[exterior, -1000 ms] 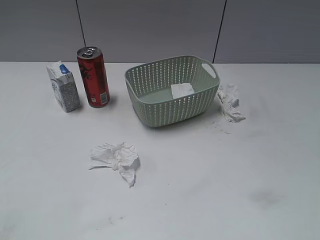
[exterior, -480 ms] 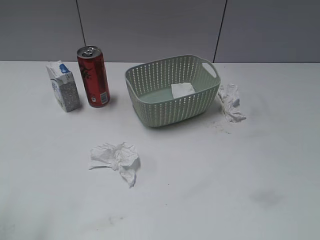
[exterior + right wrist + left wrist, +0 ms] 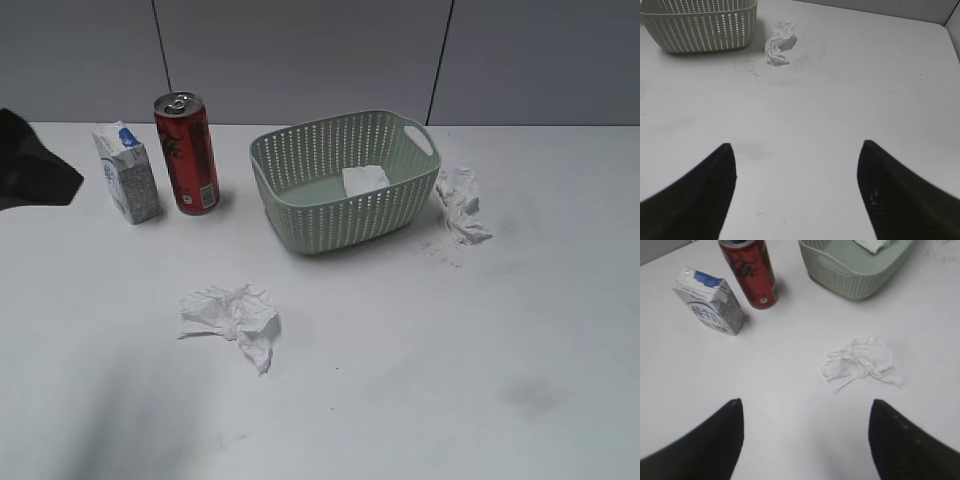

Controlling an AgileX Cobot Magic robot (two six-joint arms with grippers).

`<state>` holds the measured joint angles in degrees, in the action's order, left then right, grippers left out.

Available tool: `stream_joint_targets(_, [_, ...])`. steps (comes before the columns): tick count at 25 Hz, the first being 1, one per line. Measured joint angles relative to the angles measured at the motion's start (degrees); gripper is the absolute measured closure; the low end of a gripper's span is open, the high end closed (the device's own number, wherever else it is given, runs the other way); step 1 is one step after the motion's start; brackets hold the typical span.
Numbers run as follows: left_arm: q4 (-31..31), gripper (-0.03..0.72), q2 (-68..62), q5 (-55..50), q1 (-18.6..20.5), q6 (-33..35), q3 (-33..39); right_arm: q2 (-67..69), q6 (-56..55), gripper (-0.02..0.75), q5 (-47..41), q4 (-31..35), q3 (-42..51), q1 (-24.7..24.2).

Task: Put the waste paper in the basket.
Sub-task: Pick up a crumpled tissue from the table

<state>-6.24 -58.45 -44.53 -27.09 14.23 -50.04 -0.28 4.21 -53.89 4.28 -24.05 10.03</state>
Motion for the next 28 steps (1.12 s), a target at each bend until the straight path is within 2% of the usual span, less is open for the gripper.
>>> stream_joint_targets(8, [0.08, 0.097, -18.49, -5.51, -3.16, 2.51, -10.38, 0.0, 0.0, 0.164, 0.0, -0.04, 0.0, 0.0])
stream_joint_targets(16, [0.15, 0.073, -34.64, -6.66, -9.21, 4.3, -19.94, 0.0, 0.0, 0.164, 0.0, -0.04, 0.0, 0.0])
stream_joint_targets(20, [0.03, 0.024, -42.04, -6.67, -9.53, 4.32, -21.73, 0.0, 0.0, 0.166, 0.0, -0.06, 0.0, 0.0])
stream_joint_targets(28, [-0.03, 0.021, -52.91, -3.01, -9.53, 4.36, -21.91, 0.0, 0.0, 0.165, 0.0, -0.17, 0.0, 0.0])
